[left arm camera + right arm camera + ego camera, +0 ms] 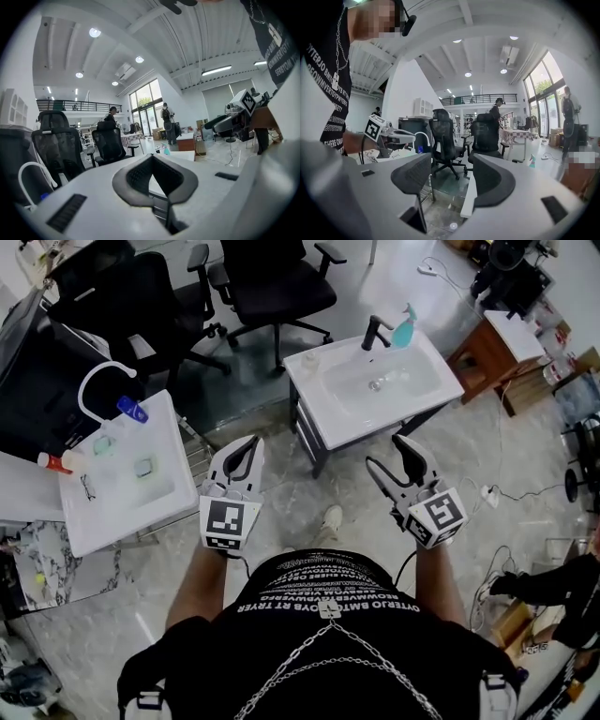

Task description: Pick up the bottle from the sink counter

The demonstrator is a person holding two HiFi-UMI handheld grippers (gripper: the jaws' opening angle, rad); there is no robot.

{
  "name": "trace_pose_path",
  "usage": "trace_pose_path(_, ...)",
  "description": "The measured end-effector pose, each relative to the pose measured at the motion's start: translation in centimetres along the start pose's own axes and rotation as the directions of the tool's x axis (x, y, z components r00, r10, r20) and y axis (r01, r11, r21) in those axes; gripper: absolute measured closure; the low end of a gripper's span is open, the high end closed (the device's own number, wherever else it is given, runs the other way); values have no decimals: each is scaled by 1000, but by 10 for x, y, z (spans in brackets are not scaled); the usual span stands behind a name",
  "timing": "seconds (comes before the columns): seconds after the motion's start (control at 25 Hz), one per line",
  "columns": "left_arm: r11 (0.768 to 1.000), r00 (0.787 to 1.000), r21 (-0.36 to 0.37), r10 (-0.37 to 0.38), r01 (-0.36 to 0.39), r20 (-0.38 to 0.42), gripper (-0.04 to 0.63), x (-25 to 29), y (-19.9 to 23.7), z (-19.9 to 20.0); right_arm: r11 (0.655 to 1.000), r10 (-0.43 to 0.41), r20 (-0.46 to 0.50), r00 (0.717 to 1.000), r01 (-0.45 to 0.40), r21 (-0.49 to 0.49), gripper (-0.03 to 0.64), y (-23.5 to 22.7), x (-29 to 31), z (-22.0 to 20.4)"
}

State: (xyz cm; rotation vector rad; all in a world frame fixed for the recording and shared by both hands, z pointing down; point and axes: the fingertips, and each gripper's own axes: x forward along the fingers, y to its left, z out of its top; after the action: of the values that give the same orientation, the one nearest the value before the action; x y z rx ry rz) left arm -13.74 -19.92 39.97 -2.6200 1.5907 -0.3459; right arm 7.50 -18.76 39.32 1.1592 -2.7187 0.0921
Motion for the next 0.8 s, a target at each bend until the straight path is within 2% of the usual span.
trace_pose_path(0.6, 997, 997, -23, 70, -71, -43, 590, 116, 24, 18, 994, 108, 0, 994, -108, 14, 354, -103, 75, 10)
trace_pose_path(0.8, 993, 992, -16, 118, -118, -39, 590, 150, 30, 30, 993, 116, 7, 993, -116, 17, 353, -139, 83, 14)
